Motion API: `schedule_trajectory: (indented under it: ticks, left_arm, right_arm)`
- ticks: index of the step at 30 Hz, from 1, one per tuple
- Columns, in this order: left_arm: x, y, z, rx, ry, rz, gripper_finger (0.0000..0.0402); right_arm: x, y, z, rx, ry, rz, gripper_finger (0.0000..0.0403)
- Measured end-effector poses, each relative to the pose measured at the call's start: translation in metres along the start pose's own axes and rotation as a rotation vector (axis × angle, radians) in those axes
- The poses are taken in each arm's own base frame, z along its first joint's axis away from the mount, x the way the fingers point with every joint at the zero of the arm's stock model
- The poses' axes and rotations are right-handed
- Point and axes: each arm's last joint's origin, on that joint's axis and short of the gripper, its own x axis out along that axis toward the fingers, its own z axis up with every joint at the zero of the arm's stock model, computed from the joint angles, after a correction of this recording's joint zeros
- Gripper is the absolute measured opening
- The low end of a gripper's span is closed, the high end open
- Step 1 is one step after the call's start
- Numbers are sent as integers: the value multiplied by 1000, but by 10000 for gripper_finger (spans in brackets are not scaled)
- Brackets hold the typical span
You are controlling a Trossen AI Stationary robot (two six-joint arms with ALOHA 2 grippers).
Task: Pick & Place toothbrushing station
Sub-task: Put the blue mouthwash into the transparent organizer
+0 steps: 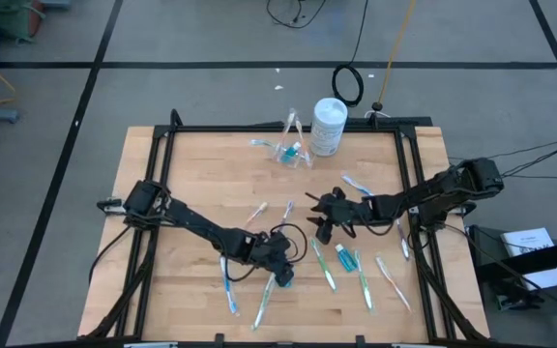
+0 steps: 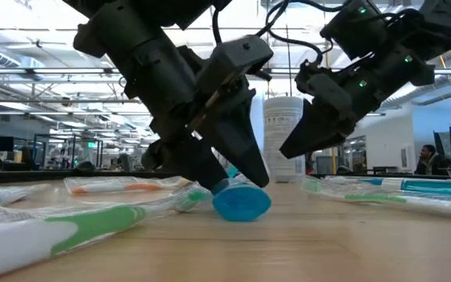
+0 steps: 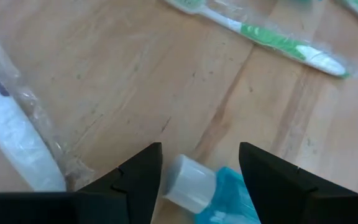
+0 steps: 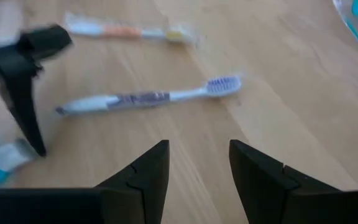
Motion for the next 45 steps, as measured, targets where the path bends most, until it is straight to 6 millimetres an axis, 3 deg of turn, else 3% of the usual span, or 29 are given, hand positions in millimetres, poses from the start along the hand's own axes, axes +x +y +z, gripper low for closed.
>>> schedule_trajectory:
  ticks: [6, 13, 16, 19, 24, 29, 35, 41, 45]
  left_arm:
    - [6, 5, 1, 4, 56, -17, 216]
    - [5, 5, -1, -9, 60, -6, 149]
    - [1, 5, 4, 145, 60, -28, 129]
    - [-14, 4, 16, 361, 41, -60, 124]
    - [-57, -4, 47, 622, -39, -178, 138]
    - [-83, -9, 44, 809, -2, -215, 164]
    - [-65, -7, 12, 968, 162, -159, 193]
    - [-33, 2, -5, 980, 217, -82, 204]
    - [-24, 4, -8, 993, 213, -58, 204]
  right_arm:
    - [-1, 0, 2, 20, -65, 31, 160]
    - [-1, 0, 1, 18, -62, 31, 160]
    - [-1, 0, 1, 17, -62, 31, 160]
    - [-1, 0, 1, 16, -62, 30, 160]
    - [-1, 0, 1, 15, -60, 30, 160]
    - [-1, 0, 1, 9, -58, 29, 160]
    - [-1, 0, 1, -19, -60, 29, 160]
    - [-1, 0, 1, -17, -61, 28, 160]
    - [-1, 0, 1, -15, -61, 28, 160]
